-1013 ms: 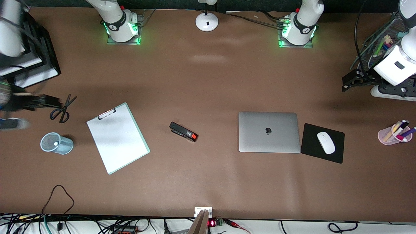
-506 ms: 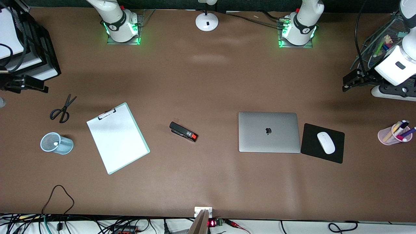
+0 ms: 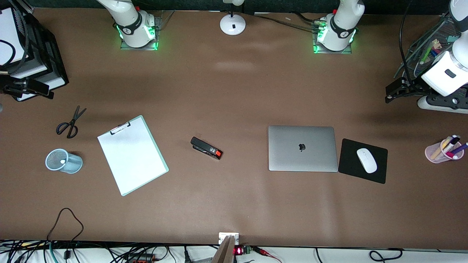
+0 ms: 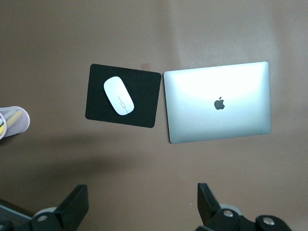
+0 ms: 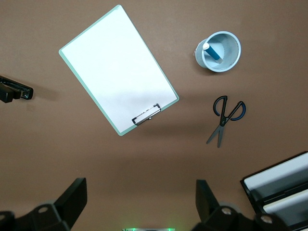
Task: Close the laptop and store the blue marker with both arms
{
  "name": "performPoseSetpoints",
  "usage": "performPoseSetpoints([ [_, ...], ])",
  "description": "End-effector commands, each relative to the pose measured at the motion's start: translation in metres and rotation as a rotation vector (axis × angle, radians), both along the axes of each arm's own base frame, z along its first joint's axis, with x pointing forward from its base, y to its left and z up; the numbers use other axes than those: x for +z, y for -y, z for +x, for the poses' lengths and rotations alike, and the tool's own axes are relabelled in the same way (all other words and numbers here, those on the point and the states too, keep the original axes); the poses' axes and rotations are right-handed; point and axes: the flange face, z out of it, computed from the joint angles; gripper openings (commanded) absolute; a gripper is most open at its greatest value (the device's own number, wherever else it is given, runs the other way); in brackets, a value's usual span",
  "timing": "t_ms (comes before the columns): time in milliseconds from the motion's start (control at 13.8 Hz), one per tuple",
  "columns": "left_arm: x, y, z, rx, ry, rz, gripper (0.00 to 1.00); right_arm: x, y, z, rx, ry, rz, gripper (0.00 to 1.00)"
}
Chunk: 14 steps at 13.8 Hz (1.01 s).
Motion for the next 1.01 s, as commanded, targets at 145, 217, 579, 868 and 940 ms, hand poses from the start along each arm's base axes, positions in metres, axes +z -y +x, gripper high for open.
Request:
performPoseSetpoints([
  [145,0.006,-0.001,0.002,-0.016,-0.005,-0.007,1.0,0.003,-0.002,-0.042,-0.017,0.037,-0.009,1.0],
  [217,0.006,-0.002,0.002,-0.014,-0.005,-0.007,1.0,0.006,-0.002,-0.043,-0.012,0.034,-0.009,1.0],
  [579,0.006,-0.002,0.002,-0.014,-0.005,-0.007,1.0,0.017,-0.001,-0.048,-0.009,0.05,-0.01,1.0],
  [868,0.006,-0.003,0.002,-0.013,-0.005,-0.007,1.0,0.016,-0.004,-0.046,-0.007,0.045,-0.009,1.0],
  [940,0.006,-0.003,0.002,-0.013,-0.005,-0.007,1.0,0.016,-0.004,-0.046,-0.003,0.045,-0.008,1.0],
])
